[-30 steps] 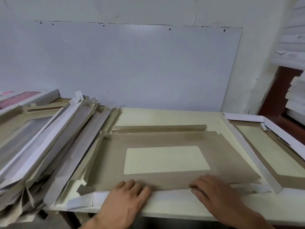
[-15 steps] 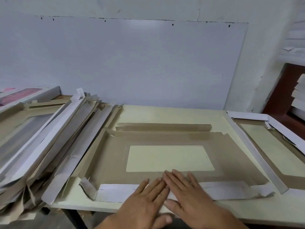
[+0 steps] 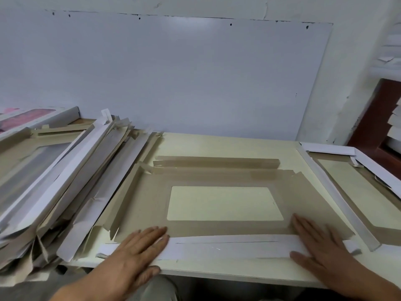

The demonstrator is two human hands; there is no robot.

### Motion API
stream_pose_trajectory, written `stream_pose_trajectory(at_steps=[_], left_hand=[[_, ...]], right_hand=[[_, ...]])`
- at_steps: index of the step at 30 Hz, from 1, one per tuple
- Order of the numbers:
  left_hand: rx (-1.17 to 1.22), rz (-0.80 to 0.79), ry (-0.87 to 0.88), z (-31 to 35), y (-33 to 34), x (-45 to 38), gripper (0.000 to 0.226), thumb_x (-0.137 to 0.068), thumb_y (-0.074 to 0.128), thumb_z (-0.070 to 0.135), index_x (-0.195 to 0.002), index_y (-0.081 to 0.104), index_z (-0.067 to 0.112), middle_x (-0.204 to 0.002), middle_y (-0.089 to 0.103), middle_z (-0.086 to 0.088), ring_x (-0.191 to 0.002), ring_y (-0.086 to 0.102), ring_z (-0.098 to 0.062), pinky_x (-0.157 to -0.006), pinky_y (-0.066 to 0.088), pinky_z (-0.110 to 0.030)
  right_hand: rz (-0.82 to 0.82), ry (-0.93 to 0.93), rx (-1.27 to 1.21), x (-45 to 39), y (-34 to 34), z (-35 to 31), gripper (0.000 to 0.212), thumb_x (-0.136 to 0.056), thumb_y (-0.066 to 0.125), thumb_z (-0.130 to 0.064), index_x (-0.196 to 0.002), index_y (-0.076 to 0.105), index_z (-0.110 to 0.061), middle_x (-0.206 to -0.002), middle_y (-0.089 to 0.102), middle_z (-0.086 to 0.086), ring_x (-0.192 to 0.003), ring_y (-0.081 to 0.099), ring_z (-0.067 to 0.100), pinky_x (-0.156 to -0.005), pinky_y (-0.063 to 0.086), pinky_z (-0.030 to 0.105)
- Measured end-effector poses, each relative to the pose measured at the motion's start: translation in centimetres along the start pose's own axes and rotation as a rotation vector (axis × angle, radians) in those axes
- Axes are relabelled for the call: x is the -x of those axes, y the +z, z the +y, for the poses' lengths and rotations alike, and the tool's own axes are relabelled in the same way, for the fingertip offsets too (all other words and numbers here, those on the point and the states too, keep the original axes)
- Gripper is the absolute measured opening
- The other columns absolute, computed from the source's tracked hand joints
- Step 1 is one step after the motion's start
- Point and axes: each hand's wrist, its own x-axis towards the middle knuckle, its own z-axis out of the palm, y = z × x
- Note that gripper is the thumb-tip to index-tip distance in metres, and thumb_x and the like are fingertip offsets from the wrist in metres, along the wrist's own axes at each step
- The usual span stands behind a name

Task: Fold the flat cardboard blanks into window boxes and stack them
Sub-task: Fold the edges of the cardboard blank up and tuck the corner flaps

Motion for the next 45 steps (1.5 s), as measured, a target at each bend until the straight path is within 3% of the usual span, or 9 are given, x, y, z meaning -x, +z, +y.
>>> stream_pose_trajectory(at_steps=[3,7,13,18,22,25,35,40,45], left_hand=[[0.149,-0.046,-0.080,-0.7,-0.3,-0.4,0.067,-0.095,0.026,0.070,-0.151,0.033,0.034,-0.147,0.031,0.010,-0.134,0.026,-0.004,-0.111,0.030,-0.024],[0.189,-0.041,-0.071,-1.0,-0.6,-1.0,0.060,-0.095,0.027,0.072,-0.142,0.042,0.040,-0.121,0.034,0.013,-0.113,0.032,-0.006,-0.097,0.035,-0.024],[0.176,0.148,-0.093,-1.4,-1.3,-2.8,0.038,-0.100,0.034,0.050,-0.081,0.056,0.025,-0.080,0.046,0.014,-0.075,0.053,-0.014,-0.066,0.039,-0.029],[0.070,0.066,-0.385,0.7,-0.3,-6.1,0.021,-0.100,0.033,0.034,-0.115,0.046,0.028,-0.103,0.053,0.005,-0.096,0.056,-0.022,-0.079,0.034,-0.034],[0.052,-0.017,-0.329,3.5,1.1,-8.5,0.055,-0.092,0.026,0.026,-0.147,0.026,0.026,-0.136,0.039,-0.001,-0.127,0.037,-0.023,-0.113,0.018,-0.048],[0.146,-0.120,-0.287,5.6,2.1,-10.2,0.069,-0.100,0.009,0.056,-0.157,-0.003,0.018,-0.164,0.003,0.001,-0.151,-0.001,-0.017,-0.118,-0.007,-0.056],[0.239,-0.332,-0.275,1.1,1.1,-7.8,0.090,-0.077,-0.001,0.090,-0.150,-0.021,0.041,-0.153,-0.033,0.024,-0.139,-0.037,-0.005,-0.118,-0.018,-0.047],[0.202,-0.334,-0.314,-0.5,1.1,-6.3,0.093,-0.075,-0.001,0.091,-0.148,-0.024,0.039,-0.153,-0.035,0.020,-0.138,-0.038,-0.006,-0.118,-0.018,-0.045],[0.161,-0.288,-0.345,0.1,0.6,-6.6,0.098,-0.074,-0.004,0.091,-0.150,-0.024,0.032,-0.156,-0.032,0.016,-0.140,-0.036,-0.007,-0.114,-0.023,-0.053]], right_hand=[[0.164,-0.142,-0.023,0.6,-0.3,-2.1,0.081,-0.083,0.025,-0.079,-0.155,0.008,-0.045,-0.162,-0.016,-0.019,-0.149,-0.017,0.008,-0.119,-0.013,0.035],[0.455,-0.369,0.014,0.3,-0.9,-4.6,0.035,-0.084,0.065,-0.052,-0.118,0.068,-0.041,-0.135,0.055,-0.008,-0.123,0.049,0.015,-0.100,0.043,0.035],[0.386,-0.305,-0.262,-1.5,-1.6,-5.5,0.014,-0.101,0.049,-0.037,-0.101,0.059,-0.047,-0.095,0.053,-0.029,-0.090,0.050,-0.007,-0.080,0.043,0.020],[0.176,-0.161,-0.266,-4.2,-1.8,-6.3,0.039,-0.105,0.033,-0.043,-0.142,0.044,-0.047,-0.131,0.050,-0.032,-0.120,0.051,-0.001,-0.101,0.039,0.020],[0.230,-0.232,-0.078,-5.7,-1.4,-8.8,0.049,-0.102,0.030,-0.030,-0.149,0.029,-0.045,-0.117,0.042,-0.014,-0.109,0.043,0.008,-0.094,0.037,0.026],[0.125,-0.262,-0.062,-6.2,-0.9,-11.6,0.059,-0.099,0.011,-0.058,-0.154,0.004,-0.040,-0.162,0.005,-0.014,-0.149,0.004,0.017,-0.118,0.010,0.043],[0.007,-0.094,-0.026,-5.6,-0.2,-7.5,0.077,-0.077,-0.017,-0.076,-0.140,-0.034,-0.035,-0.147,-0.038,-0.022,-0.140,-0.032,0.004,-0.119,-0.014,0.049],[-0.001,-0.010,-0.030,-4.1,0.2,-1.5,0.062,-0.100,0.008,-0.058,-0.145,-0.028,-0.037,-0.149,-0.034,-0.024,-0.141,-0.027,0.000,-0.119,-0.011,0.044],[0.200,-0.112,-0.112,-1.6,-2.0,-0.4,0.019,-0.095,0.051,-0.053,-0.113,0.050,-0.054,-0.116,0.043,-0.027,-0.111,0.037,-0.004,-0.093,0.031,0.021]])
